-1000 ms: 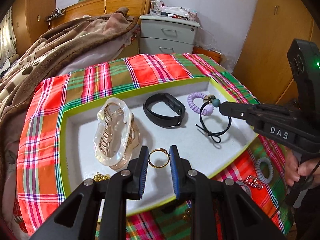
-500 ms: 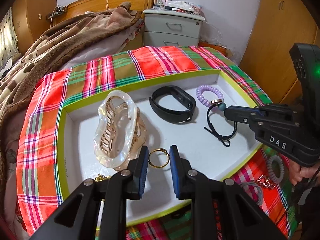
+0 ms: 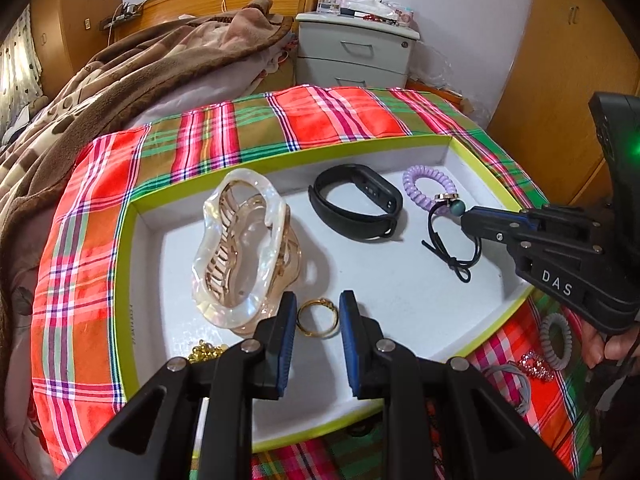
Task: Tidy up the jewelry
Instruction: 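Carry both items into the yellow box and open both grippers, then grasp the white-blue coil bracelet with the right gripper while the left grasps the dark beaded bracelet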
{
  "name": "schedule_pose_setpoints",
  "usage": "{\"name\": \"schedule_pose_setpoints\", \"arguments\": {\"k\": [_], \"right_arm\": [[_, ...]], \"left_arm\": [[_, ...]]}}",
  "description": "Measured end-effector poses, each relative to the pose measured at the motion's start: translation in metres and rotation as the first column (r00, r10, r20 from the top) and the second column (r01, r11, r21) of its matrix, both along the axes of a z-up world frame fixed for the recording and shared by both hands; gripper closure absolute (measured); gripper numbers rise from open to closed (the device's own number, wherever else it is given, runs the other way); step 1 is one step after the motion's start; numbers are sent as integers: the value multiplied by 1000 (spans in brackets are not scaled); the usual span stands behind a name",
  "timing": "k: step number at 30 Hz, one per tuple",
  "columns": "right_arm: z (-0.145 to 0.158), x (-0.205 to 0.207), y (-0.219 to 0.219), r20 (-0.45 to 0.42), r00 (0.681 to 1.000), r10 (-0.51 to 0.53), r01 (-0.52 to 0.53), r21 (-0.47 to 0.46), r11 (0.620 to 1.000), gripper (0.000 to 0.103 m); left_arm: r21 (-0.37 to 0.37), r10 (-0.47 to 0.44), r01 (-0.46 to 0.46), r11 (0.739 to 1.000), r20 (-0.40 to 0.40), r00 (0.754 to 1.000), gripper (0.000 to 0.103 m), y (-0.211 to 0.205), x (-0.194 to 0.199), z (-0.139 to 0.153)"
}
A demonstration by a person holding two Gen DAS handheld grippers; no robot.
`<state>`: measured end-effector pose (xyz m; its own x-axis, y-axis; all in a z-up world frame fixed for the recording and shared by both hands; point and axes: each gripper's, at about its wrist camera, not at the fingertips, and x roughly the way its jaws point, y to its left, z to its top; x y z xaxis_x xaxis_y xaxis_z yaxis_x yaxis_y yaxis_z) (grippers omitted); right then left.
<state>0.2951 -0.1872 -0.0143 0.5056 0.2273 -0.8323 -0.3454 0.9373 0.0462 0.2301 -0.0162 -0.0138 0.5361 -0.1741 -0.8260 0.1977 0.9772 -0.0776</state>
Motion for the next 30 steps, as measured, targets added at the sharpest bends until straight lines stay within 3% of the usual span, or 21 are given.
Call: {"name": "schedule_pose_setpoints", "arguments": {"k": [4,16,19,23,30], "right_arm": [[1,0,1,4,1000,0,0,4,1000,91],[9,-2,-1,18,1000,-12,12,29,1000,86],[11,-4,-3,23,1000,-17,16,36,999,81],[15,-9,-4,31,999,-22,20,58,998,68],[25,-22,-7,49,998,-35,30,95,995,67]], "left_arm": [[-1,2,-2,1000,-7,1000,78,-1,1,0],[-8,2,-2,1000,-1,1000,67,-3,-5,4],[-18,0,0,1000,7,1000,66,-2,-8,9],[-16,-3,3,1000,19,1000,65,-4,-15,14],[-33,12,-10,999,37,999,61,-1,-30,24]]}}
